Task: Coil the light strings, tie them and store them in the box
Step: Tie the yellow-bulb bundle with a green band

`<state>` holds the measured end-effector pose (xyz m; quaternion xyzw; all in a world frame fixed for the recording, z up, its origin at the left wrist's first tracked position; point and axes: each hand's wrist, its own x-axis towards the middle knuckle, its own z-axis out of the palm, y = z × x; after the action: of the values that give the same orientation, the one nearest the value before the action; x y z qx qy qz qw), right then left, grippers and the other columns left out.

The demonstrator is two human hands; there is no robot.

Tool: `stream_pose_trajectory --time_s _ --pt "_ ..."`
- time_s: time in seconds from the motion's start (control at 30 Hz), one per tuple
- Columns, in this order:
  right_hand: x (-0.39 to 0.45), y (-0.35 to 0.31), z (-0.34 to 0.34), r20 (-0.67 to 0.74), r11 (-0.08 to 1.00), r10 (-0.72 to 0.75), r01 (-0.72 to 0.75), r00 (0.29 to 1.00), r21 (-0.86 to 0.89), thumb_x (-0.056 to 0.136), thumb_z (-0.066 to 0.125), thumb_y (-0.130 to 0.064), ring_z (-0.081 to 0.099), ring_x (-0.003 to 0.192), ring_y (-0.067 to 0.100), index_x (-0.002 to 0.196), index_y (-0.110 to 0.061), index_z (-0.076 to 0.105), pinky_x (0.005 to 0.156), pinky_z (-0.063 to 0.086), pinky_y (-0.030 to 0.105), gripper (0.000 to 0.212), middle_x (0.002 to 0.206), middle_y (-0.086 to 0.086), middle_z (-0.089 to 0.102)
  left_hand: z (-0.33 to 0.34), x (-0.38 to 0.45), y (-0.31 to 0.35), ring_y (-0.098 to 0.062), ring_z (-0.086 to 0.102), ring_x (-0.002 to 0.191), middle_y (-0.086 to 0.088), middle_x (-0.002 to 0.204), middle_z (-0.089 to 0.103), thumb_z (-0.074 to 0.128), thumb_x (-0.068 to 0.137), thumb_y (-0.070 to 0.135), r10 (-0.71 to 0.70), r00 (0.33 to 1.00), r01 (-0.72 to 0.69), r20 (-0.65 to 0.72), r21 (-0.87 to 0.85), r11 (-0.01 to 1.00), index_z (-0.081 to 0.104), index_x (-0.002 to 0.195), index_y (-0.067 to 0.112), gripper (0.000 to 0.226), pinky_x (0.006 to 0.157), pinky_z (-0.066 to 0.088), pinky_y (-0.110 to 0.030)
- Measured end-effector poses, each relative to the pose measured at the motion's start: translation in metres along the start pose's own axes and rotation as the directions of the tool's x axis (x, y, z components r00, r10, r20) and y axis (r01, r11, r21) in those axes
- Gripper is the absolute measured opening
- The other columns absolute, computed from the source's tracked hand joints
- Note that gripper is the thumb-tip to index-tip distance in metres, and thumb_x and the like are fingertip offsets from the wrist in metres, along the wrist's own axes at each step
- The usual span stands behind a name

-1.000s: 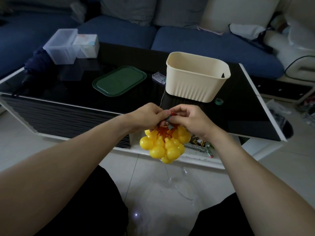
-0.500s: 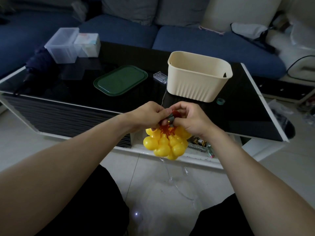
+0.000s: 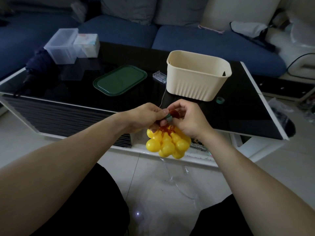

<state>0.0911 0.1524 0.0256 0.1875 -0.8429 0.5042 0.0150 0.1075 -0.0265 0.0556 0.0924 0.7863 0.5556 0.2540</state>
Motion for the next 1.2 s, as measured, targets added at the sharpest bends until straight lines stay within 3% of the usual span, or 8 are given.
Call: stream_pose_trajectory --time_s 0.1,0.23,0.4,0.5,0.63,0.87,1.07,1.2 --pt "-0.002 -0.001 0.003 -0.002 0.998 -0.056 0.056 0.998 -0.039 0.076 0.07 0.01 0.069 0.08 -0.002 0.093 -0.023 0.067 0.073 0.051 0.014 0.038 0.087 -0.011 0.071 0.004 0.0 -0.001 -0.011 0.037 0.049 0.006 0.053 0.049 0.032 0.108 0.026 -0.02 0.998 0.023 0.058 -0.048 0.999 0.052 0.068 0.009 0.048 0.053 0.039 -0.022" --pt "0.0 -0.001 -0.007 0.06 0.999 -0.044 0.046 0.997 -0.029 0.076 0.081 0.003 0.069 0.084 -0.005 0.102 -0.019 0.069 0.076 0.049 0.011 0.036 0.091 -0.01 0.073 0.003 0.004 -0.004 -0.013 0.036 0.051 0.0 0.061 0.049 0.032 0.107 0.015 -0.035 0.999 0.036 0.015 -0.112 0.993 0.055 0.077 0.01 0.038 0.056 0.037 -0.027" --pt "-0.007 -0.011 -0.02 0.138 0.997 -0.031 0.021 0.99 0.074 0.07 0.091 -0.011 0.073 0.089 0.005 0.103 -0.016 0.074 0.08 0.054 0.019 0.037 0.092 -0.005 0.077 0.003 0.007 -0.007 -0.009 0.035 0.043 0.007 0.045 0.044 0.034 0.107 0.013 -0.045 0.998 0.045 -0.04 -0.01 0.999 0.049 0.067 0.011 0.043 0.049 0.037 -0.022" --pt "-0.01 -0.012 -0.018 0.101 0.998 -0.048 0.043 0.994 0.048 0.071 0.09 -0.014 0.074 0.086 0.006 0.096 -0.019 0.077 0.081 0.058 0.023 0.029 0.088 -0.005 0.078 0.005 0.008 -0.007 -0.014 0.034 0.048 -0.006 0.055 0.041 0.038 0.107 0.018 -0.054 0.997 0.055 -0.063 0.022 0.998 0.051 0.066 0.011 0.043 0.048 0.037 -0.021" --pt "-0.009 -0.008 -0.019 0.012 0.998 -0.043 0.043 0.999 0.039 0.078 0.085 -0.009 0.073 0.087 0.003 0.098 -0.016 0.079 0.081 0.056 0.019 0.021 0.091 -0.007 0.077 0.005 0.009 -0.004 -0.016 0.037 0.052 -0.014 0.07 0.05 0.046 0.104 0.014 -0.058 0.994 0.055 -0.097 -0.028 0.998 0.058 0.069 0.008 0.037 0.052 0.04 -0.025" --pt "-0.013 -0.009 -0.013 -0.154 0.979 -0.136 0.156 0.979 0.129 0.075 0.084 0.001 0.074 0.093 0.009 0.089 -0.012 0.079 0.087 0.057 0.024 0.02 0.094 -0.005 0.077 0.006 0.008 0.004 -0.008 0.038 0.045 -0.004 0.064 0.063 0.054 0.098 0.011 -0.17 0.981 0.123 -0.092 -0.382 0.916 0.064 0.086 0.005 0.018 0.053 0.043 -0.024" --pt "-0.013 -0.013 -0.021 -0.11 0.946 -0.323 0.316 0.94 -0.073 0.077 0.083 -0.003 0.072 0.091 0.005 0.085 -0.01 0.08 0.086 0.054 0.019 0.011 0.095 -0.004 0.075 0.007 0.009 0.005 -0.006 0.037 0.043 -0.003 0.064 0.064 0.051 0.099 0.014 -0.181 0.983 0.157 -0.017 -0.419 0.894 0.063 0.088 0.006 0.018 0.051 0.044 -0.023" --pt "-0.013 -0.006 -0.026 -0.051 0.96 -0.278 0.277 0.959 -0.025 0.079 0.082 -0.001 0.071 0.089 0.008 0.09 -0.012 0.079 0.083 0.056 0.022 0.016 0.095 -0.004 0.073 0.012 0.013 0.004 -0.008 0.038 0.041 -0.006 0.063 0.064 0.053 0.097 0.01 -0.192 0.981 0.163 -0.039 -0.376 0.912 0.063 0.086 0.003 0.017 0.046 0.043 -0.022"
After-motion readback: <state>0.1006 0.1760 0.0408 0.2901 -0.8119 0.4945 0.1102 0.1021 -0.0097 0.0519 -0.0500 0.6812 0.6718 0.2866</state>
